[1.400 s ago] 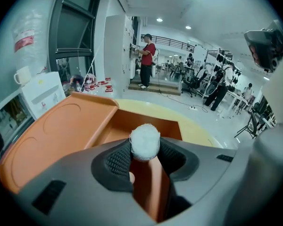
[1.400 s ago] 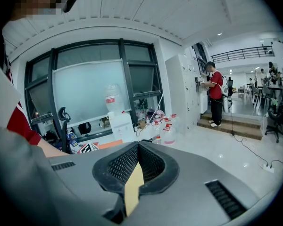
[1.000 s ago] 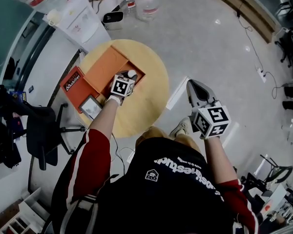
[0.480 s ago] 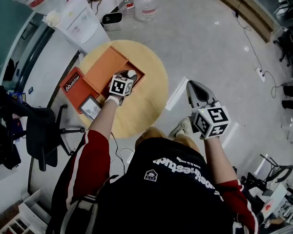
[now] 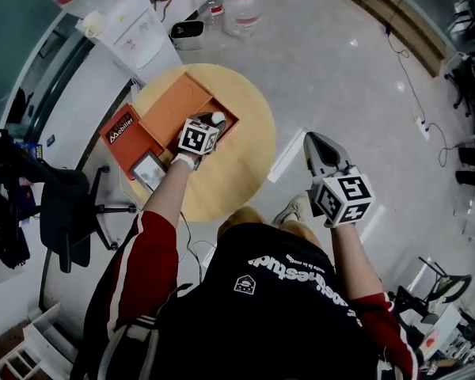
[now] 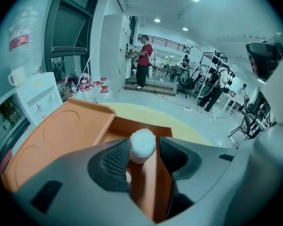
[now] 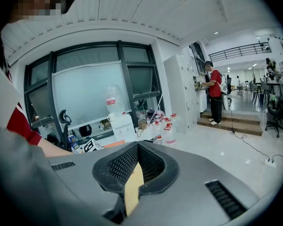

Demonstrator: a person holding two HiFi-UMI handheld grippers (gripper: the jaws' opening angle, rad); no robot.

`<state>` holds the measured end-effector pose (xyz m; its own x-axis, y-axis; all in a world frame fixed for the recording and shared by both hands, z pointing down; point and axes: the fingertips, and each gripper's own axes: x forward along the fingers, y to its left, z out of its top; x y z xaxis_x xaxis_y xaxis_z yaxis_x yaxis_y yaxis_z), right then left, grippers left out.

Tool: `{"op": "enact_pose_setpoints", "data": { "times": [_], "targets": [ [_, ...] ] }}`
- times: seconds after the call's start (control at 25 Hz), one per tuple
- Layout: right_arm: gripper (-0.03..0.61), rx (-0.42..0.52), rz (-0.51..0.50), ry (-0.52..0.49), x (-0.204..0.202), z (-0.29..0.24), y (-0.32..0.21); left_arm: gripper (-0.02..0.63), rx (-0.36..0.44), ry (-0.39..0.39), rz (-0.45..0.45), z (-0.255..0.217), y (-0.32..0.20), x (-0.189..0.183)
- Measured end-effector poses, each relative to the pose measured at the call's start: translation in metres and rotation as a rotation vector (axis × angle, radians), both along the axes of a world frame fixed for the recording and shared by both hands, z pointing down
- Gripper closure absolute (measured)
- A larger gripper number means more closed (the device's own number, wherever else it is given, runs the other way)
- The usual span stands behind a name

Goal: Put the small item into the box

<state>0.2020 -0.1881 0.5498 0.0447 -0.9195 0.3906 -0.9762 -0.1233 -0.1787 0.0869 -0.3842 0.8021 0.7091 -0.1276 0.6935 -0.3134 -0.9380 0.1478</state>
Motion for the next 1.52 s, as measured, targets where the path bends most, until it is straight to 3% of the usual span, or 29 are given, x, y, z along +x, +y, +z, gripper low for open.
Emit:
{"op": "enact_pose_setpoints", "data": {
  "times": [0.92, 1.28, 1.52],
  "targets": [
    [0.551, 0.081, -0.114, 0.049, -0.039, -0.036, -0.017, 0.413, -0.008, 0.111, -0.093, -0.052, 0.02, -0.037],
    [0.551, 0.12, -0.167, 0.08, -0.043, -0.063, -0.036, 0.423, -0.028, 0.214, -0.147, -0.089, 0.041, -0.046],
    [0.551, 0.153, -0.2, 0.031, -0.057, -0.07, -0.05, 0.423, 0.0, 0.234, -0.129, -0.106, 0.053, -0.057]
  ]
}}
